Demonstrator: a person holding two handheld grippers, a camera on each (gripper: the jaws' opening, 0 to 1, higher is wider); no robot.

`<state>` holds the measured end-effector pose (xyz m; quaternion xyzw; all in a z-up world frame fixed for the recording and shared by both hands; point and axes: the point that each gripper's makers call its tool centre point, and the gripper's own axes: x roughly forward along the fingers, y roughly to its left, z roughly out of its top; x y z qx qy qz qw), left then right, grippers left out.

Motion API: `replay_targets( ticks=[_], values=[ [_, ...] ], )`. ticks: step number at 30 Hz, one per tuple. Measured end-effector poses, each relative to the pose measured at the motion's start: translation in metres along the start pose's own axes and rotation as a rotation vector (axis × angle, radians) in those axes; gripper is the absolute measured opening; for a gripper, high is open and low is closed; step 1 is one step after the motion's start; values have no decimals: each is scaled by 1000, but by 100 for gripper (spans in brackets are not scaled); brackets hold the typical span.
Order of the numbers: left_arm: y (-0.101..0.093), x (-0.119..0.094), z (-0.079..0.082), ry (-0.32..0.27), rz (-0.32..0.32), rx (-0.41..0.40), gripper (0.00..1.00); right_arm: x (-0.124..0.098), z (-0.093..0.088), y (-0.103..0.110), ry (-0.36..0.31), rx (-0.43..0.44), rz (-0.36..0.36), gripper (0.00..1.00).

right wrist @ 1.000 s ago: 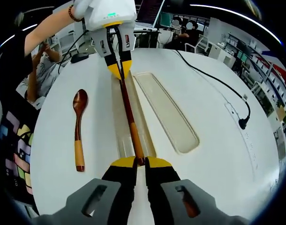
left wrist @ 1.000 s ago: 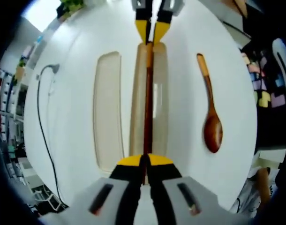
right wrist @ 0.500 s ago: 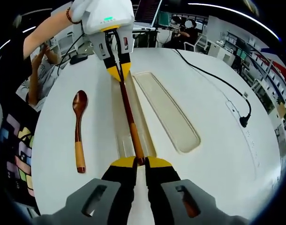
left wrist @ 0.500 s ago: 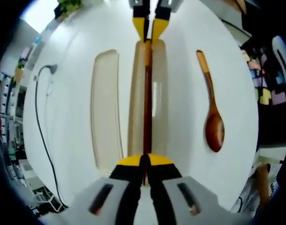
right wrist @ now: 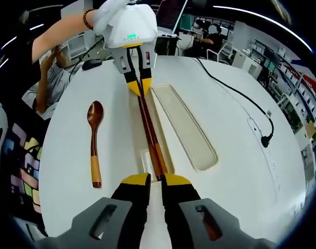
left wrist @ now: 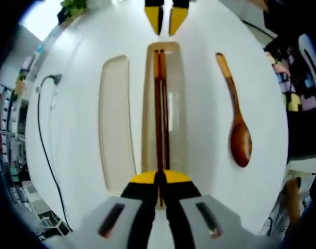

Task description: Arrange the utensils inside the cutlery case until each visible utensil rests in its matching compartment.

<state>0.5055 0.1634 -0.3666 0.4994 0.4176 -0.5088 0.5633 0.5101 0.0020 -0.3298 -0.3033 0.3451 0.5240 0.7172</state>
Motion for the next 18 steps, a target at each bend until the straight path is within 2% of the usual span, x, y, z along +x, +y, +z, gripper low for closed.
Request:
replay_targets(
  ticks=[3, 5, 6, 7, 9, 15, 18],
  values=[
    [-6, 2, 3, -4, 14, 18, 3, 2, -2, 11, -12, 5, 4, 8],
    [-2, 2, 1, -9, 4, 15, 5, 2, -4, 14, -12, 9, 5, 8],
    [5, 3, -3, -19, -13, 5, 8, 3, -5, 15, -11, 11, 5, 8],
    [15, 2, -7, -27, 0, 10, 11, 3, -6, 16, -9, 12, 5, 8],
    [21, 2, -5, -47, 24, 39, 18, 3, -8, 18, -4, 17, 5, 8],
    [-17, -4, 14, -49, 48, 46, 18, 0, -9, 26, -9, 13, 8, 9],
    [-11, -9, 10, -57, 37, 54, 17, 0, -8, 29, -13, 11, 10, 9]
  ],
)
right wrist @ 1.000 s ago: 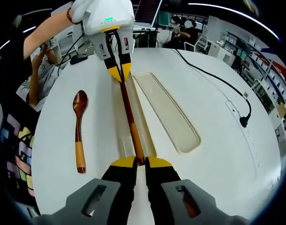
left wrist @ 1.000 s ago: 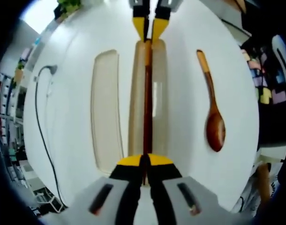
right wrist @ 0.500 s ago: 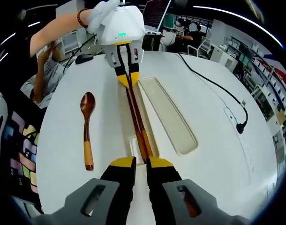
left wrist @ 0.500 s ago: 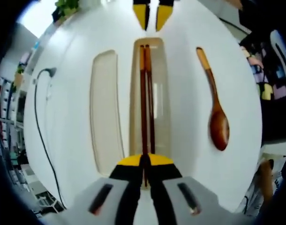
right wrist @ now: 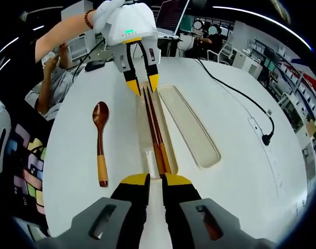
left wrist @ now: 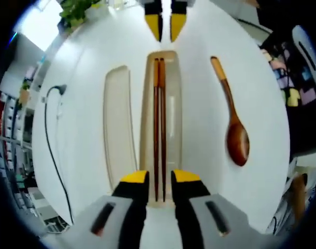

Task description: Arrange the utensils inside the cutlery case until each visible utensil rests in its matching compartment.

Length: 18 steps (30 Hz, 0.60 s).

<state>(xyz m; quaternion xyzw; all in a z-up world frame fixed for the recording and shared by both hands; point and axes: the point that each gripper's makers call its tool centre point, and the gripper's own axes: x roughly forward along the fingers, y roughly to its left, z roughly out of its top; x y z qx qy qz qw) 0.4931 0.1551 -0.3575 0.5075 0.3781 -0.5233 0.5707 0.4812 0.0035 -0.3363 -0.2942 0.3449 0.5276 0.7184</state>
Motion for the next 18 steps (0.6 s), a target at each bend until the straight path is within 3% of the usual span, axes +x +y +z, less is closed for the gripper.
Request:
replay_targets(
  ticks=[10, 12, 13, 18],
  values=[
    [-13, -15, -4, -32, -29, 46, 18, 2, 5, 5, -35, 1, -1, 9],
    [-13, -17, -3, -65, -22, 9, 20, 1, 5, 6, -46, -10, -5, 9],
    [-10, -17, -4, -79, -2, -51, 20, 0, 5, 7, -57, -5, -5, 9],
    [-6, -20, -9, -121, 34, -102, 21, -4, 1, 18, -75, -1, 19, 13]
  ],
)
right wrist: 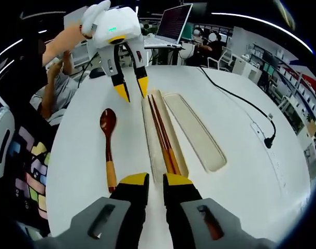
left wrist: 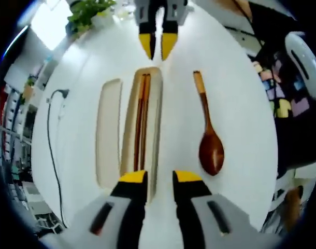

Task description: Arrange the utensils inside the cutlery case until each visible utensil rests in its matching compartment.

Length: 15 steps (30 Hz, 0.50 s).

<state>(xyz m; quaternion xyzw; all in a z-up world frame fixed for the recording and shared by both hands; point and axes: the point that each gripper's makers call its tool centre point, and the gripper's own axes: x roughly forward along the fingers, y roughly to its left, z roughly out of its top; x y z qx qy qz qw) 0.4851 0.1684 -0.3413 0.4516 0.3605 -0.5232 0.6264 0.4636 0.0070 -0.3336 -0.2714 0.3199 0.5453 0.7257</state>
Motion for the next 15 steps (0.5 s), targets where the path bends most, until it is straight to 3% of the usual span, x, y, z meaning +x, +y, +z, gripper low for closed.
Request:
replay_targets(
  ticks=[2, 8, 12, 14, 15],
  values=[
    [3, -2, 0, -28, 39, -28, 23, -1, -4, 7, 10, -24, 15, 14],
    [-12, -6, -6, -64, 48, -94, 21, -3, -7, 19, 3, -48, 32, 16],
    [-31, -2, -8, -126, 15, -257, 21, 0, -9, 34, -3, -54, 71, 16],
    [-33, -1, -3, -196, 9, -329, 22, 2, -12, 40, 3, -68, 88, 16],
    [-36, -1, -5, -194, 1, -387, 21, 3, -12, 42, 3, -73, 88, 16]
  ],
)
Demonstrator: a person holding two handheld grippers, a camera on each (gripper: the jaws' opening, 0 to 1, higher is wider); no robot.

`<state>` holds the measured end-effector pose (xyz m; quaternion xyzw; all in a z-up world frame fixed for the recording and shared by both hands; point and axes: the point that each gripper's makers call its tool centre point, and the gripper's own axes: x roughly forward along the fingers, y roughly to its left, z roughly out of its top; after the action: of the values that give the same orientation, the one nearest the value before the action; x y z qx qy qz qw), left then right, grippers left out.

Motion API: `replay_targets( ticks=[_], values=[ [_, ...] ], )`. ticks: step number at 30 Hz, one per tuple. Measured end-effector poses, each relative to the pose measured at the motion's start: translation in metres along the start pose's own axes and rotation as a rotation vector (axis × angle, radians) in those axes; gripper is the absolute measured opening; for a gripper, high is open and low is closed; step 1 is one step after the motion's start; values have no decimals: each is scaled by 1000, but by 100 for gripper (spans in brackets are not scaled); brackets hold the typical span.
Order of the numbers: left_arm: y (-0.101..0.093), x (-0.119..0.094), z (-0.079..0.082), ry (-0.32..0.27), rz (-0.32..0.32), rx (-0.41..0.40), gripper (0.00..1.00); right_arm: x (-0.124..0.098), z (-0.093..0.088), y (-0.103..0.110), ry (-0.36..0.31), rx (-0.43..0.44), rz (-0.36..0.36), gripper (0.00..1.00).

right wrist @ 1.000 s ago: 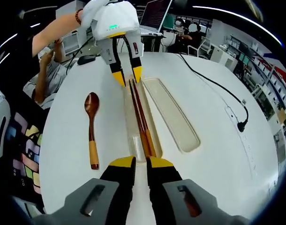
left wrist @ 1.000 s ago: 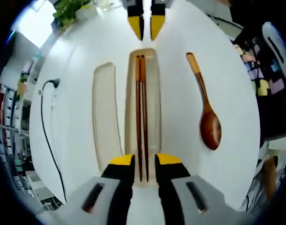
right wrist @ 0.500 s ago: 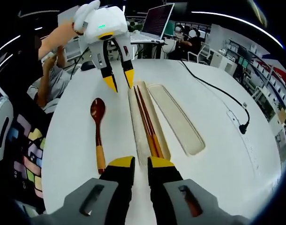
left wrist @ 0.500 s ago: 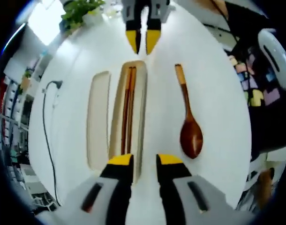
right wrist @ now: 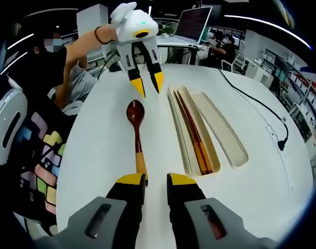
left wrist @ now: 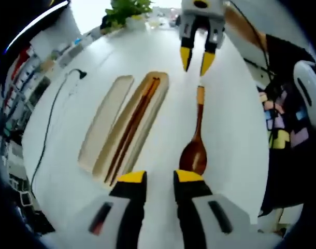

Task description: Arrange the utensils inside the cutlery case until each visible utensil rests in its matching compartment.

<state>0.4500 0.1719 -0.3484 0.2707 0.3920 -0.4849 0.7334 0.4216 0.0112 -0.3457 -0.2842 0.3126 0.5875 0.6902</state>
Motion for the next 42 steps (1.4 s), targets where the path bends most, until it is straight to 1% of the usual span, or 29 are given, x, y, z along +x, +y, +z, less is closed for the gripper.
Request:
replay_targets(
  ticks=[1, 2, 3, 4, 5, 6, 7, 11, 12, 14, 15, 16, 17, 18, 19, 20, 21, 22, 23, 24, 26, 28, 30, 32, 34, 35, 39, 42],
  values=[
    [-1, 0, -1, -5, 1, -36, 21, 1, 0, 1, 0, -3, -1, 16],
    [1, 0, -1, -25, 8, -42, 22, 2, 1, 1, -1, -6, -1, 16],
    [2, 2, 2, -60, 14, -28, 22, 2, 2, 2, -4, -8, -1, 17],
    [3, 1, 4, -94, 30, -43, 22, 3, 3, 2, -9, -9, -3, 17],
    [3, 2, 4, -106, 35, -59, 22, 4, 4, 2, -12, -10, -5, 17],
    [-2, 1, -1, -101, 10, -104, 22, 4, 4, 2, -13, -11, -7, 17],
    [-5, 1, -3, -108, -5, -122, 22, 4, 5, 2, -14, -13, -10, 17],
    [-6, -2, -11, -131, -1, -177, 21, 4, 10, 1, -42, -24, -29, 17],
    [-7, -3, -14, -132, -3, -211, 20, 4, 11, 2, -47, -25, -32, 17],
    [-5, -5, -17, -157, -2, -316, 18, 7, 12, 3, -55, -33, -34, 17],
    [-7, -7, -15, -183, -31, -346, 18, 9, 12, 3, -56, -35, -42, 17],
    [-10, -9, -14, -207, -66, -407, 18, 10, 13, 2, -60, -49, -54, 17],
    [-13, -11, -14, -221, -103, -470, 18, 11, 14, 2, -60, -77, -56, 17],
    [-15, -13, -14, -234, -133, -517, 18, 12, 14, 5, -57, -95, -49, 17],
    [-16, -14, -14, -247, -151, -543, 18, 14, 16, 6, -62, -103, -49, 17],
    [-18, -14, -16, -243, -164, -560, 18, 15, 18, 7, -71, -107, -52, 17],
    [-18, -13, -18, -248, -153, -573, 18, 17, 19, 8, -80, -107, -49, 17],
    [-19, -13, -20, -249, -156, -581, 17, 19, 20, 9, -84, -101, -44, 17],
    [-20, -13, -21, -248, -175, -597, 17, 21, 20, 9, -85, -95, -37, 17],
    [-24, -15, -20, -260, -207, -637, 17, 23, 19, 11, -85, -93, -31, 18],
    [-30, -14, -17, -282, -250, -702, 18, 27, 17, 12, -79, -89, -23, 18],
    [-27, -12, -18, -279, -253, -820, 21, 30, 14, 12, -70, -83, -16, 18],
    [-28, -11, -18, -291, -280, -839, 21, 31, 13, 12, -74, -75, -15, 18],
    [-30, -10, -20, -287, -305, -859, 21, 32, 13, 13, -75, -65, -5, 18],
    [-35, -10, -20, -280, -346, -931, 21, 33, 14, 14, -78, -61, 0, 18],
    [-37, -10, -20, -281, -360, -933, 21, 33, 14, 15, -80, -60, 4, 18],
    [-36, -6, -25, -278, -332, -936, 21, 37, 14, 19, -84, -58, 18, 17],
    [-39, -4, -23, -287, -363, -966, 21, 40, 13, 22, -80, -60, 30, 16]
  ],
)
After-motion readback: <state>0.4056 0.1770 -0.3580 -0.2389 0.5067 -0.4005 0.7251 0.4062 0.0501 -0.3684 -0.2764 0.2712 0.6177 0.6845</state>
